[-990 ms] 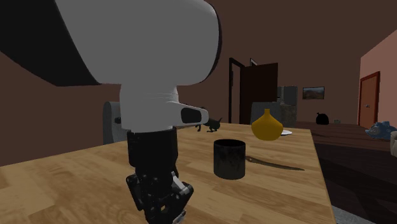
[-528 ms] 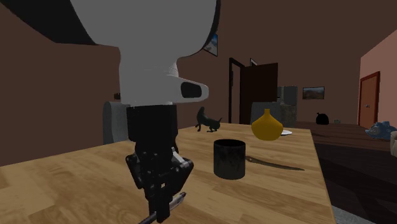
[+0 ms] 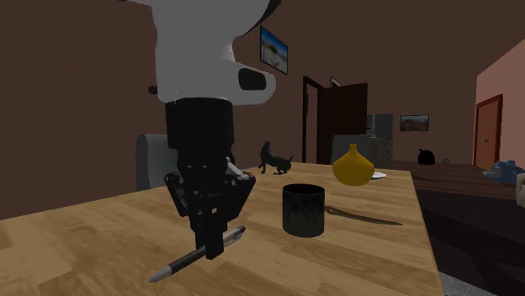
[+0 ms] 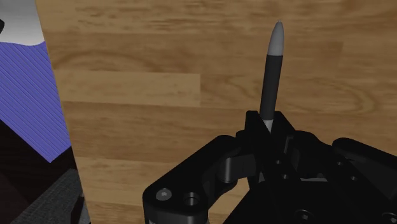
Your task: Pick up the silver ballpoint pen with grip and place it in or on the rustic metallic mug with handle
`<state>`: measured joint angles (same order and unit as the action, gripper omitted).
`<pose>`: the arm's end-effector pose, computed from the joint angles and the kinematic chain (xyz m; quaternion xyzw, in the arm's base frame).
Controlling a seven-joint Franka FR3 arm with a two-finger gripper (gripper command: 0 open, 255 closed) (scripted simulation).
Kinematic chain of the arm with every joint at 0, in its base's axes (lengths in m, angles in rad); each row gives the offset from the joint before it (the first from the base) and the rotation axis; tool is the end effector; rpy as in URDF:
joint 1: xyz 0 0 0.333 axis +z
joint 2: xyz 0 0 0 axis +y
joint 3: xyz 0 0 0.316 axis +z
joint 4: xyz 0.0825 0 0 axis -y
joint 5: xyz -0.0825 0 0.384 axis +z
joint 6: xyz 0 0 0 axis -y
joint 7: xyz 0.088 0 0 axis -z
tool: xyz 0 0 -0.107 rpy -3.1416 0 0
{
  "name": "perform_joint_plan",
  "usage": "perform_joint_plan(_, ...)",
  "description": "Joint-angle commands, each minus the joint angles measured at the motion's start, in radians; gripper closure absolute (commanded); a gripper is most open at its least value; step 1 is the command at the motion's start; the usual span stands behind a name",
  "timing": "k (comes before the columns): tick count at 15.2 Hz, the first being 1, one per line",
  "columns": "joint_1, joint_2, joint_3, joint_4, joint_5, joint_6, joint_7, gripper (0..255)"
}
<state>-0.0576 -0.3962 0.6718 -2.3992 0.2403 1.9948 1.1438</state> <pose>0.3441 0.2678 0.4237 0.9409 -0.3363 -0.0136 0.0369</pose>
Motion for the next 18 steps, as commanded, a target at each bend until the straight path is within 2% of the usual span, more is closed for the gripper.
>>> perform_joint_plan(1,0.001,-0.011,-0.009,0.019,0.0,-0.03,-0.004,255)
perform_joint_plan(15,0.0,-0.058,-0.058,0.17,-0.009,-0.227,-0.014,255)
perform_joint_plan(18,-0.04,-0.002,-0.085,0.205,-0.053,-0.215,-0.059,255)
